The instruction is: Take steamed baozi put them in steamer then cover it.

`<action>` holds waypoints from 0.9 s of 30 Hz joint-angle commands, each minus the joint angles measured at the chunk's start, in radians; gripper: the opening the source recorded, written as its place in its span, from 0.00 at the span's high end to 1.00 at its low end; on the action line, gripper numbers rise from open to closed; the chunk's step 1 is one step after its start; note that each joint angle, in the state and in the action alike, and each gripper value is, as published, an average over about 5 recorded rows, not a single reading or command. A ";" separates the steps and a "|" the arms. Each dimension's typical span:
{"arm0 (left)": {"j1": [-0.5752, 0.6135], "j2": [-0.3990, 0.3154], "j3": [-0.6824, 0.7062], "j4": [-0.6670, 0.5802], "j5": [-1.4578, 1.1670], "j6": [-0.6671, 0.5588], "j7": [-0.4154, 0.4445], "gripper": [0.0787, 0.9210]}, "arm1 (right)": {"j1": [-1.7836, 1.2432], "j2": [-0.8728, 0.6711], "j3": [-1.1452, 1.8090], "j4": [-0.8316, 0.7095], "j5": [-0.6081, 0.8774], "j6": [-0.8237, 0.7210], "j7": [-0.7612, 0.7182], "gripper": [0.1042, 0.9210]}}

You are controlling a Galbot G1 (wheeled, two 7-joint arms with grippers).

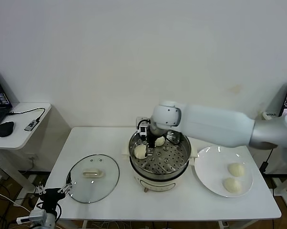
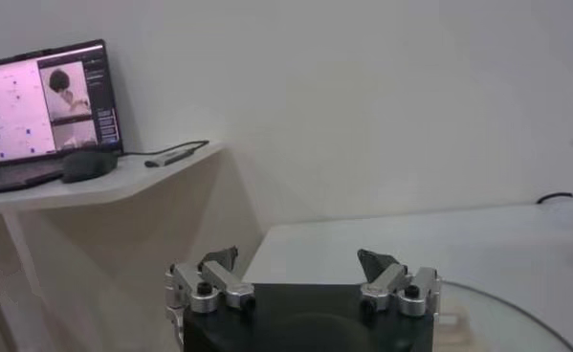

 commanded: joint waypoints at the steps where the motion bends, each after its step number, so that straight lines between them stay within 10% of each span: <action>1: 0.000 0.002 0.001 0.000 0.000 0.001 0.000 0.12 | 0.130 -0.241 -0.009 0.106 -0.144 0.169 -0.245 0.12; 16: 0.005 0.015 0.008 -0.003 0.004 0.002 0.001 0.12 | -0.005 -0.717 0.123 0.244 -0.439 0.430 -0.410 0.12; 27: 0.007 0.009 0.013 -0.001 0.008 0.001 0.001 0.12 | -0.661 -0.885 0.646 0.212 -0.609 0.502 -0.364 0.12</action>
